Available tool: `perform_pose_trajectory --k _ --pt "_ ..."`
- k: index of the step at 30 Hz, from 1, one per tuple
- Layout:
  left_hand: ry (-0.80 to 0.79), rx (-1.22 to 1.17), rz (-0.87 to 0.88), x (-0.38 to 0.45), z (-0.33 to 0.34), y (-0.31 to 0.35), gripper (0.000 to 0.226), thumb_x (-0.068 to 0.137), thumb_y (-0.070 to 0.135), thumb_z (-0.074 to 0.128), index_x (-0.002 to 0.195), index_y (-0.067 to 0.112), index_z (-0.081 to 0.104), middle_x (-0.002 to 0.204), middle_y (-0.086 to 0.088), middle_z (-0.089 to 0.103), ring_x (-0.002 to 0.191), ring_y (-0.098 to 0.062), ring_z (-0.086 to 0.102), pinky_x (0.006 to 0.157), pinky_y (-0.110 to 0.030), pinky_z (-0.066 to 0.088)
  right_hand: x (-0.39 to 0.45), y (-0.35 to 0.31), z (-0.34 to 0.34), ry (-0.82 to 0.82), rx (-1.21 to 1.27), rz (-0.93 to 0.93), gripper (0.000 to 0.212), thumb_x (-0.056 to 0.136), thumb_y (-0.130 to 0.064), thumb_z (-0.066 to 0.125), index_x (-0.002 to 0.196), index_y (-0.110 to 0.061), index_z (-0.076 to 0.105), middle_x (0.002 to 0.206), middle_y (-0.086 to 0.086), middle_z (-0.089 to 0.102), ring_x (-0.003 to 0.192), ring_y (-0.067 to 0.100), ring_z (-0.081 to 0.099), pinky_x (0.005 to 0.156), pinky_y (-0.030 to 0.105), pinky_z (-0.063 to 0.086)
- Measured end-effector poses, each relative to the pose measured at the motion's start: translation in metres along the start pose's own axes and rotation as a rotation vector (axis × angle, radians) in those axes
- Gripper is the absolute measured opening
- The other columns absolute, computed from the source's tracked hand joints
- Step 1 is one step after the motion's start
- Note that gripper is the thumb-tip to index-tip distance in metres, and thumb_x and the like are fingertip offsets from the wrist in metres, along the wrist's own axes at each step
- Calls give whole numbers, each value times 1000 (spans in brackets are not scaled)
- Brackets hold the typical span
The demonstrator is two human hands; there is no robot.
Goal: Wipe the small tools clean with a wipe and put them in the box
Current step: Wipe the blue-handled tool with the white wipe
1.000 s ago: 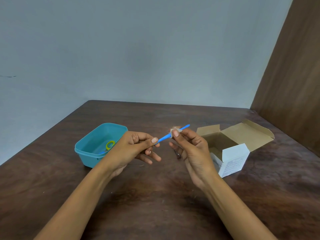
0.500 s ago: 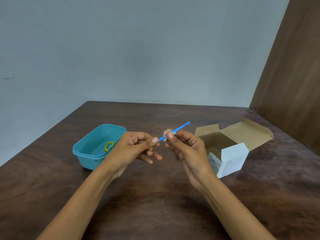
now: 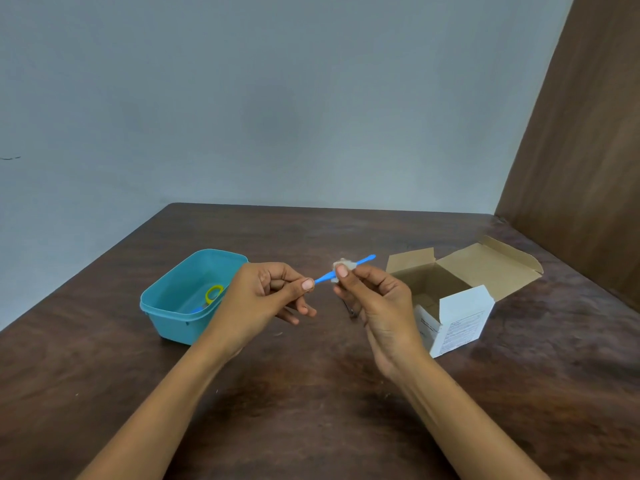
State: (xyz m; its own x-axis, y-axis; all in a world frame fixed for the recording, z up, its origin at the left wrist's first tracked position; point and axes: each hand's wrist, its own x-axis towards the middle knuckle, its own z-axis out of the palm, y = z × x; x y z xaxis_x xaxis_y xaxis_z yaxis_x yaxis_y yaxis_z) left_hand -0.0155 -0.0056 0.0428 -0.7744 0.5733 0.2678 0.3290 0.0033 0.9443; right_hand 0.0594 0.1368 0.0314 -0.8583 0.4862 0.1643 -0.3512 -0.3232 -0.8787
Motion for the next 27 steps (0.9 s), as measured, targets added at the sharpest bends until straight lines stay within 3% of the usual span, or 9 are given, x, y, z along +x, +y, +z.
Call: perform_pose_trajectory --k 5,10,16,20,27 --pt "2 -4 38 0 3 -2 15 86 9 62 86 -5 66 58 -9 67 61 -19 71 50 -23 55 -6 4 3 -129 -86 39 13 78 -7 70 91 -6 74 91 6 75 90 15 68 80 25 56" --pt "-2 -19 41 -1 0 -1 16 85 9 64 92 -4 68 70 -15 72 67 -19 72 54 -24 57 -2 0 3 -82 -18 24 9 74 -10 72 81 -10 76 89 6 74 87 14 68 72 21 54" --pt "16 -37 30 0 2 -3 15 84 9 64 86 -5 67 67 -13 71 66 -20 72 53 -23 56 2 -7 -2 -7 64 9 21 67 -15 72 86 -5 73 89 6 74 85 12 69 69 19 55" --pt "29 -21 31 -1 2 -2 21 76 21 70 88 4 70 73 -13 73 69 -23 73 54 -25 57 1 -4 -1 -37 15 29 19 67 -16 73 83 -7 74 91 6 74 88 14 68 70 20 54" --pt "34 -6 51 -1 2 -2 14 86 10 64 89 -4 67 67 -11 71 67 -23 72 55 -27 57 0 -4 0 -80 -26 29 12 70 -15 73 82 -11 76 92 5 74 89 13 67 70 21 55"
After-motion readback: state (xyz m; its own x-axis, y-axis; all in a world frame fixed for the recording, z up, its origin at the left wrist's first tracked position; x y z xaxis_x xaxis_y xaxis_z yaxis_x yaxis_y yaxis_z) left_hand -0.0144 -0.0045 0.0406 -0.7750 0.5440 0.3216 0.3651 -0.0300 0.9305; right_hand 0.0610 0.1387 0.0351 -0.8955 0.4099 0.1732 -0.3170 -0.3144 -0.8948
